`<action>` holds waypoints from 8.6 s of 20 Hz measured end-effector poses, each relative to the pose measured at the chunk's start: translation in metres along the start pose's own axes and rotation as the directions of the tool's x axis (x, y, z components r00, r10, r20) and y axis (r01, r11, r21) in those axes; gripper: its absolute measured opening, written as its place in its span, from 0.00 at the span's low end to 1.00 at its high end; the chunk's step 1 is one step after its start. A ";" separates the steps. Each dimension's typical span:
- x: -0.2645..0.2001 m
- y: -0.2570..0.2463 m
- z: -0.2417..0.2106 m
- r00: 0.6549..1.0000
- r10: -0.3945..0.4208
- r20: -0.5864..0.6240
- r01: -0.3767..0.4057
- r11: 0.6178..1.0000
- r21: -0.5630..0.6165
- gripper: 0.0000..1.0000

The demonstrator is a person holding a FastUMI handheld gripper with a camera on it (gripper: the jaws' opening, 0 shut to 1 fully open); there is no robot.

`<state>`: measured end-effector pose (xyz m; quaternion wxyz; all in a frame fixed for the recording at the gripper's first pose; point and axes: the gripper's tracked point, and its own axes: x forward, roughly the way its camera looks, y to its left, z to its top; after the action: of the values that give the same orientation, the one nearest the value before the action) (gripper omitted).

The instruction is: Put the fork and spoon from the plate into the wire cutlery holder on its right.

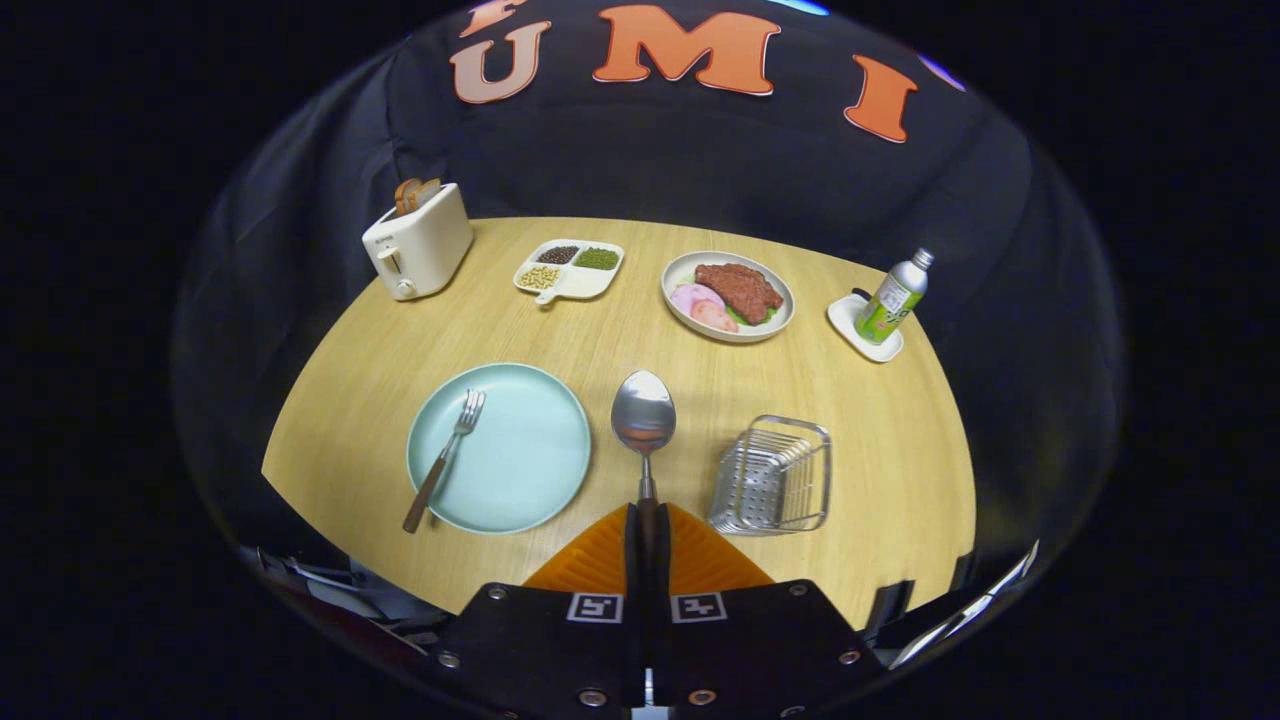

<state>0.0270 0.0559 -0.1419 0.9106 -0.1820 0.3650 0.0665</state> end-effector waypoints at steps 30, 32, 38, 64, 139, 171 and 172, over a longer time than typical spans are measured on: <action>0.072 -0.078 -0.028 0.828 -0.011 -0.561 -0.089 0.985 -0.150 0.04; 0.076 -0.080 -0.030 0.825 -0.010 -0.565 -0.085 0.986 -0.141 0.04; 0.079 -0.087 -0.032 0.833 -0.016 -0.553 -0.060 0.991 -0.119 0.11; 0.027 0.136 0.037 0.989 0.150 -0.001 -0.149 0.985 0.091 0.99; 0.029 -0.101 -0.022 0.885 0.078 -0.459 -0.163 0.975 -0.148 0.05; 0.034 -0.076 0.044 0.973 0.179 -0.146 -0.175 0.984 0.037 0.56; 0.025 -0.073 0.056 0.978 0.195 -0.071 -0.188 0.978 0.089 0.64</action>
<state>0.0995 0.0091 -0.1015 0.8914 -0.1111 0.4192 0.1316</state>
